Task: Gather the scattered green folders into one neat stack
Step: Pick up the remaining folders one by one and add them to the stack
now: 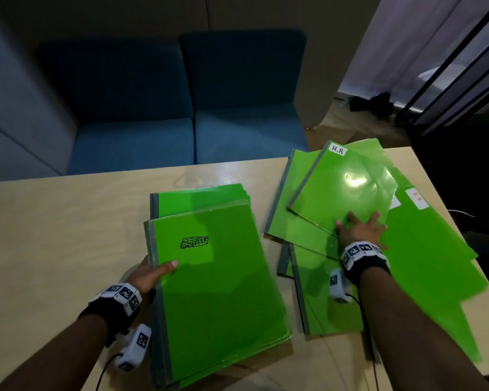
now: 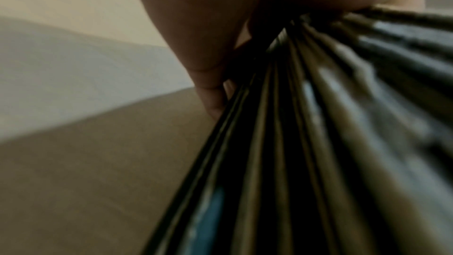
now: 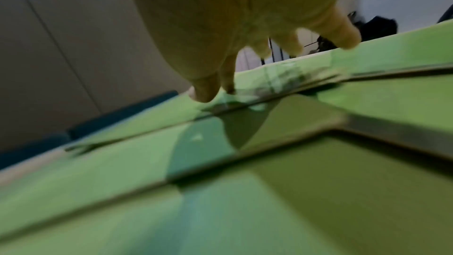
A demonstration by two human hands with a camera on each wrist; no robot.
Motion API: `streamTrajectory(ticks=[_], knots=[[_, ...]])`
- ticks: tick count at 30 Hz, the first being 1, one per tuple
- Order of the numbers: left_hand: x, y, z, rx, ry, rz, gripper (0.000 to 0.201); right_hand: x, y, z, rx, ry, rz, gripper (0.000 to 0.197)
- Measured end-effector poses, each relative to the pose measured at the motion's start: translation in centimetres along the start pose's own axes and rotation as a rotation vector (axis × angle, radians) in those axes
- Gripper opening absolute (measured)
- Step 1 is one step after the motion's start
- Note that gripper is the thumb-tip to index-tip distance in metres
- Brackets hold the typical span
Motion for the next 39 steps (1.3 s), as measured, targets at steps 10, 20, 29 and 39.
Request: streamTrajectory(ticks=[10, 20, 29, 39], knots=[[0.0, -0.7, 0.3, 0.015, 0.018, -0.099, 0.081, -1.6, -1.7, -3.3, -0.021, 0.151, -0.071, 0.059], [-0.4, -0.6, -0.2, 0.024, 0.009, -0.128, 0.073, -0.5, -2.5, -2.2, 0.018, -0.26, 0.195, 0.112], [1.6, 0.2, 1.5, -0.014, 0.016, -0.156, 0.117, 1.6, 0.4, -2.1, 0.065, 0.129, 0.09, 0.039], [-0.4, -0.2, -0.2, 0.011, 0.003, -0.093, 0.09, 6.1, 10.7, -3.5, -0.186, 0.222, 1.022, 0.056]])
Point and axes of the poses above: each hand's wrist, its own z-axis towards the middle knuckle, its own y-axis out of the back of the hand, x = y × z, the point moved 8 cm from there along z, towards the middle knuckle, and after that the axes turned 1 degree about -y, right-handed, at the moved point
